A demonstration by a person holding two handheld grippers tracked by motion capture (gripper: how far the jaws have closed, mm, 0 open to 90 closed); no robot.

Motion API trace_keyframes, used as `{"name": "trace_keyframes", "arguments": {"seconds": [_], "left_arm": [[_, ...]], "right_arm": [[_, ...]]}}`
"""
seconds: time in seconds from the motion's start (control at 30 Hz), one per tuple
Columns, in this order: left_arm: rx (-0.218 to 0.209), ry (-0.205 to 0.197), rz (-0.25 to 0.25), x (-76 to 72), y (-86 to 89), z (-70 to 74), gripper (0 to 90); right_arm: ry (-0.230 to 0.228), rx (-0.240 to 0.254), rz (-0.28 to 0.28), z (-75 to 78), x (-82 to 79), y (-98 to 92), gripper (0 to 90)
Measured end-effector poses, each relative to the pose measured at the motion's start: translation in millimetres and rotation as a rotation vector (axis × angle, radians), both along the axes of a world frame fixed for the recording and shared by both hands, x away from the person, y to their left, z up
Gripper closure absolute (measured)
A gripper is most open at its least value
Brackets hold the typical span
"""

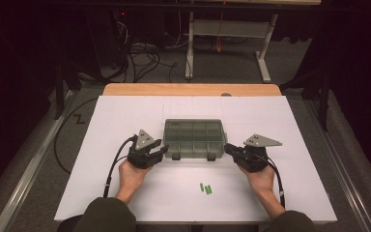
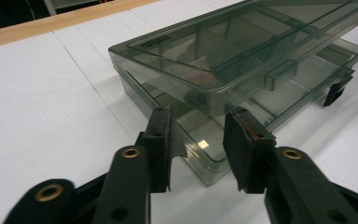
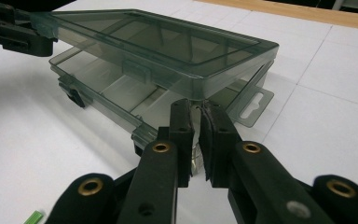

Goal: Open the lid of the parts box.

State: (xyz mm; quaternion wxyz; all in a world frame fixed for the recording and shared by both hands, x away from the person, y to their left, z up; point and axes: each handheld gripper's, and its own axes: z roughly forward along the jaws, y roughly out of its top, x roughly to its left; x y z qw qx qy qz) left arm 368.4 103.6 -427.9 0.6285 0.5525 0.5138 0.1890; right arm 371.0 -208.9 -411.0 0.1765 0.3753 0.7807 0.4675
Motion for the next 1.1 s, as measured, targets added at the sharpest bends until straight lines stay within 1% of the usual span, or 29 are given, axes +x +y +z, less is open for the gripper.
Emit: {"name": "trace_keyframes", "arguments": {"seconds": [0.03,0.13,0.17,0.27,0.3,0.33,0.37,0.47,0.53,0.57,0.63,0.8,0.83,0.93,1.0,1.03,1.1], "left_arm": [[-0.002,0.000,0.001,0.5,-0.3,0.6,59.5],[0.013,-0.005,-0.001,1.4,-0.6,3.6,56.4],[0.012,-0.006,-0.002,2.0,-1.0,4.8,54.2],[0.011,-0.002,-0.005,4.2,-1.4,8.0,52.6],[0.002,-0.004,-0.003,5.2,-1.8,8.8,51.5],[0.003,0.000,-0.004,6.1,-1.6,9.3,49.0],[0.009,0.005,-0.004,7.1,-1.5,9.8,49.0],[0.008,0.006,0.000,9.3,-2.7,11.5,46.8],[0.026,0.013,-0.007,10.1,-3.1,12.4,46.4],[0.020,0.010,-0.005,10.7,-4.1,12.8,46.1],[0.034,0.013,-0.013,11.2,-4.2,13.2,45.6],[0.025,0.008,-0.013,12.1,-4.3,15.7,45.1],[0.021,0.009,-0.012,12.5,-4.3,16.4,45.0],[0.029,0.008,-0.013,13.6,-3.8,19.2,44.7],[0.029,0.005,-0.013,14.2,-4.1,21.3,44.8],[0.029,0.003,-0.014,14.4,-4.3,22.5,44.7],[0.030,-0.001,-0.016,14.9,-5.1,24.8,44.7]], "right_arm": [[0.000,0.000,-0.001,0.5,0.4,-0.1,84.3],[-0.004,-0.001,-0.004,2.5,0.8,-0.5,83.8],[-0.004,-0.001,-0.005,4.3,0.7,-0.9,83.4],[-0.009,-0.003,-0.003,6.0,0.9,-1.3,83.0],[-0.009,-0.004,-0.003,6.8,1.0,-1.5,82.8],[-0.005,-0.004,-0.003,8.4,1.4,-1.6,82.4],[-0.005,-0.004,-0.003,8.4,1.4,-1.6,82.4],[0.002,-0.004,0.005,12.5,3.1,-1.5,81.6],[0.003,-0.002,0.004,13.7,3.3,-1.2,81.6],[0.001,0.000,0.003,14.8,3.6,-1.1,81.5],[0.001,0.006,0.002,16.8,4.4,-1.2,81.2],[0.007,0.012,0.001,18.5,5.4,-2.6,77.2],[0.011,0.016,-0.001,18.4,5.5,-3.5,75.8],[0.031,0.023,-0.016,18.5,6.0,-7.0,73.3],[0.036,0.014,-0.027,19.1,6.3,-8.7,72.5],[0.048,0.011,-0.038,19.3,7.0,-9.4,71.9],[0.051,0.006,-0.041,19.0,7.8,-9.5,71.7]]}}
